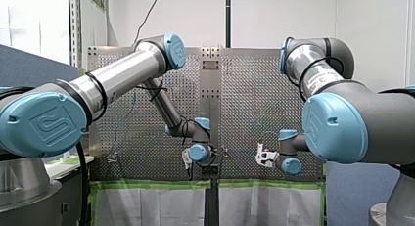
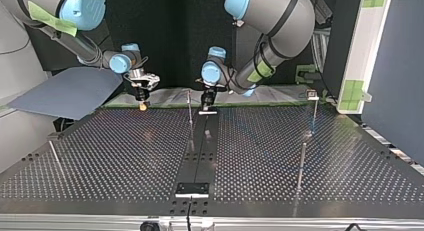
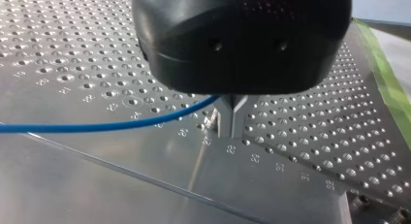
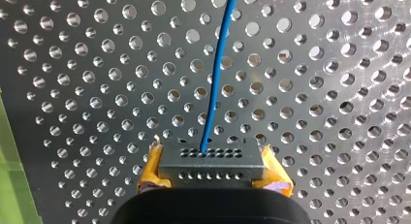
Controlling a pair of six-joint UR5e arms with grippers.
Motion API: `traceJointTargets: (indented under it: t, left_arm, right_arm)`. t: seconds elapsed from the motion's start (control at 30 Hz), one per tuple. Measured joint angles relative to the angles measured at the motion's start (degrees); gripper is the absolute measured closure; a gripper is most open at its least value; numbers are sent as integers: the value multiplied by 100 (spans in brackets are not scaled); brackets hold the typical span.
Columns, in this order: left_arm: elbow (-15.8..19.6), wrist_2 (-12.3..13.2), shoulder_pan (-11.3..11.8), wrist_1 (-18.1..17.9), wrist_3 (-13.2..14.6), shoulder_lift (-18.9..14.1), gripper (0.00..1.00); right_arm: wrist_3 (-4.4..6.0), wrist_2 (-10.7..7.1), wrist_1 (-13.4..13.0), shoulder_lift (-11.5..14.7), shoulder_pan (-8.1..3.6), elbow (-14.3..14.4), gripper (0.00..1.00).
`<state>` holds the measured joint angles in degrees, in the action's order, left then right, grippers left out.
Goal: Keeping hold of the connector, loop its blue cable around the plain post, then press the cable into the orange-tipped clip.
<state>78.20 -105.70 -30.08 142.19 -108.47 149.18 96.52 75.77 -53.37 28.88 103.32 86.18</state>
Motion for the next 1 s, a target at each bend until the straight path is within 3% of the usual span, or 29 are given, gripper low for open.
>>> traceJointTargets:
  t: [0.5,1.0]
  left_arm:
    - [-91,21,41,22,-5,0,100]
    - [-357,8,61,205,0,120,100]
  right_arm:
    - [92,-42,-59,-14,-65,-70,100]
    - [123,-61,103,-24,-106,-355,100]
